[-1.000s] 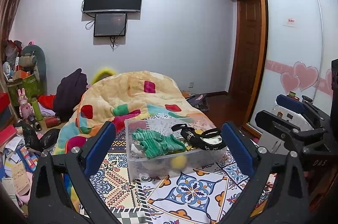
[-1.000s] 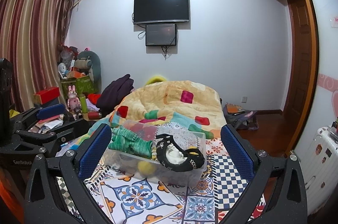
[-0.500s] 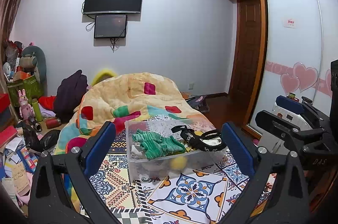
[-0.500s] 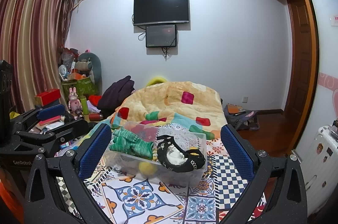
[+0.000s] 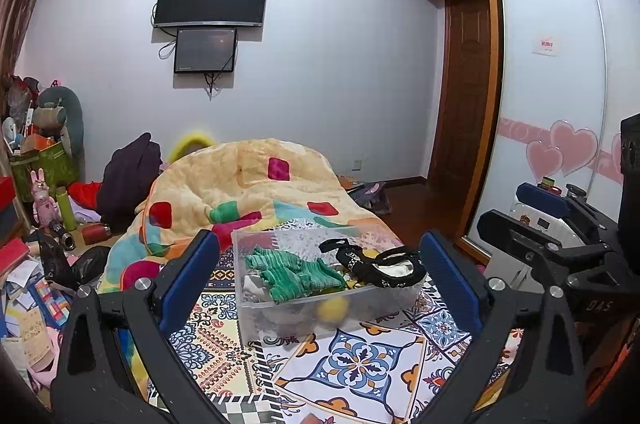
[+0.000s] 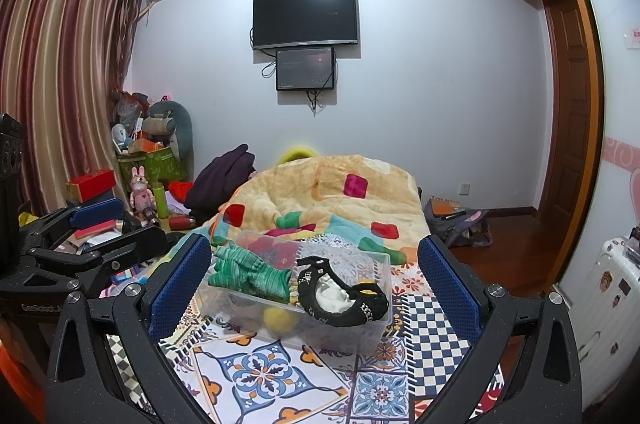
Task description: Organize soft objects
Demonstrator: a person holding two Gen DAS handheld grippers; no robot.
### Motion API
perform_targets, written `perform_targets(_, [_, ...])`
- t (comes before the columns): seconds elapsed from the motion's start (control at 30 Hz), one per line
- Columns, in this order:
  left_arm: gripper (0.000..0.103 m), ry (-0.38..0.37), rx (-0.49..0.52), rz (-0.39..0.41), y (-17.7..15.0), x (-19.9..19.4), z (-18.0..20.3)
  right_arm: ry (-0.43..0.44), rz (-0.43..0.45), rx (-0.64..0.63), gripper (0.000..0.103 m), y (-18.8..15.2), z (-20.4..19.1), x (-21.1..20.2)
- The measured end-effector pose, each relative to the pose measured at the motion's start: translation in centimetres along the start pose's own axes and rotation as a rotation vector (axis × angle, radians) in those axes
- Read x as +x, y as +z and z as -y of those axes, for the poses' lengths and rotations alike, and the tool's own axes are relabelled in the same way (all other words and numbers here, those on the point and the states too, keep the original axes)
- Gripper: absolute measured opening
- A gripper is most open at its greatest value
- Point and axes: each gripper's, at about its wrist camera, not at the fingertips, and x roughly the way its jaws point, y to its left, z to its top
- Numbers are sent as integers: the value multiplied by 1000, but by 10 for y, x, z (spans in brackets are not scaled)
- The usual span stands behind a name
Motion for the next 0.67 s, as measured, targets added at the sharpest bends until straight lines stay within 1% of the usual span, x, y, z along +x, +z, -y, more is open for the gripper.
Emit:
perform_targets(0.1, [102,3,-4,3,0,-1,0,-1,1,-1,103,0,0,0])
perform_targets(0.2, [102,-12,-9,-6,0,-1,-1,2,-1,1,103,1,0,-1])
perform_targets(0.67, [102,1,-13,-14,-1,0,-1,4,-3,3,103,1,-1,-2])
